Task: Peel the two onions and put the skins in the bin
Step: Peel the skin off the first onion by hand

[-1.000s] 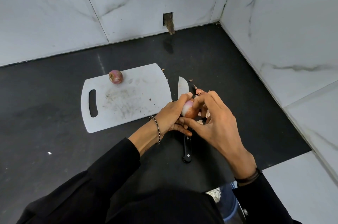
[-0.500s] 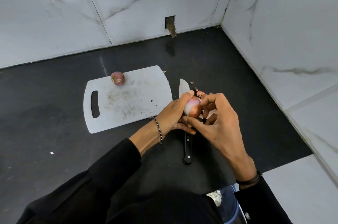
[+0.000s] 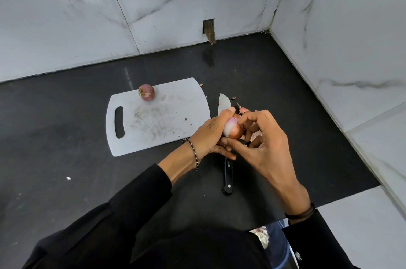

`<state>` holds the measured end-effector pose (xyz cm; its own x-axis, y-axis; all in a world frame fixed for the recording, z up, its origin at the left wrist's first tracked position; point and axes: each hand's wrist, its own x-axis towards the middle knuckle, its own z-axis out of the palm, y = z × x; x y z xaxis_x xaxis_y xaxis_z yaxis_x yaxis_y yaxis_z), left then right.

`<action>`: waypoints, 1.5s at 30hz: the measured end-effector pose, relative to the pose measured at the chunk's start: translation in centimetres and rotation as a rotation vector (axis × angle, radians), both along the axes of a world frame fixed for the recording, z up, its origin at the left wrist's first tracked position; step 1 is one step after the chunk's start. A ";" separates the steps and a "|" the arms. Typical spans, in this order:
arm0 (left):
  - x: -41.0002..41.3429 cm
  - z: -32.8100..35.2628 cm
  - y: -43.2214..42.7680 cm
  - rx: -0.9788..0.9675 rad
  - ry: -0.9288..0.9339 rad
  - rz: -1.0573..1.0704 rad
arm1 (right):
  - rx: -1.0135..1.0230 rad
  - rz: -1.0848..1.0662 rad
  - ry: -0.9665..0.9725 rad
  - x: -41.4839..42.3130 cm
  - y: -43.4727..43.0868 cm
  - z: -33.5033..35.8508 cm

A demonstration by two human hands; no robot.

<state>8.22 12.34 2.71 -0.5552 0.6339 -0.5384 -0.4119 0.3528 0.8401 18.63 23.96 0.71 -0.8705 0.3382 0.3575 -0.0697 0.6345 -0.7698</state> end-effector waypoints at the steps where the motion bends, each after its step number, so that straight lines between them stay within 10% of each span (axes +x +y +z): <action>1: 0.0 0.0 0.0 -0.004 0.001 -0.005 | 0.010 0.002 -0.003 0.0 0.1 0.0; 45: 0.5 -2.0 -0.3 -0.091 -0.200 0.161 | 0.357 0.090 -0.183 0.5 1.0 -0.6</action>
<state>8.75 11.99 0.72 -0.5220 0.4902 -0.6980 -0.6232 0.3395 0.7045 19.14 25.00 0.10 -0.9510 0.1409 0.2752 -0.0192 0.8615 -0.5075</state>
